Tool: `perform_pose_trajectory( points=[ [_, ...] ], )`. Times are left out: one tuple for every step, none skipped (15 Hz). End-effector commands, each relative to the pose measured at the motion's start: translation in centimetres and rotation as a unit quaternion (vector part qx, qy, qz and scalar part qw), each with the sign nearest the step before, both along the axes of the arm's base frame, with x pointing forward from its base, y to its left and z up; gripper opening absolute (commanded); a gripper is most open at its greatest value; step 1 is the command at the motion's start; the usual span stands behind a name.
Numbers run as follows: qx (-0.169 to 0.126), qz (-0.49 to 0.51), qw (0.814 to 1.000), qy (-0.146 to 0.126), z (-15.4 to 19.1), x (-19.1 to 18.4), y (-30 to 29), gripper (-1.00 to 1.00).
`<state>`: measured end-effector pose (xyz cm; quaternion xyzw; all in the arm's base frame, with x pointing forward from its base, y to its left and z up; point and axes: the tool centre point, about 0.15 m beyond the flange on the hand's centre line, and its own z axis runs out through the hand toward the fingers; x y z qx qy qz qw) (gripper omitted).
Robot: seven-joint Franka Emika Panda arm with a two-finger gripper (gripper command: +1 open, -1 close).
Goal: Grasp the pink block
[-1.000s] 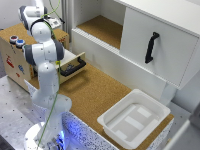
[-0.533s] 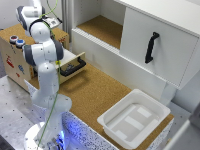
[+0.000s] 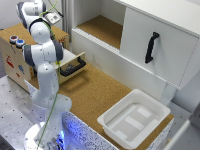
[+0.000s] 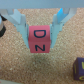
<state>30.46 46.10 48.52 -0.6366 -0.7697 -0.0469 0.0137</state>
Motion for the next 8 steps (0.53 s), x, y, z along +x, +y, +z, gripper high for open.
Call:
perform_pose_trajectory(
  points=[
    [-0.026, -0.119, 0.993, 0.000, 0.6, 0.7, -1.1, -1.00],
    [-0.031, -0.150, 0.988, 0.004, 0.2, 0.6, -1.2, -1.00],
    [-0.030, -0.182, 0.983, 0.009, 0.0, 0.3, -1.4, -1.00],
    [-0.031, -0.219, 0.975, 0.004, 0.3, 0.0, -1.4, -1.00],
    [-0.016, -0.251, 0.968, -0.001, 0.6, -0.2, -1.3, -1.00],
    [-0.003, -0.273, 0.962, -0.005, 0.9, -0.4, -1.0, -1.00],
    [0.007, -0.294, 0.956, -0.008, 1.1, -0.6, -0.8, -1.00],
    [0.010, -0.324, 0.946, -0.003, 0.8, -0.9, -0.6, -1.00]
  ],
)
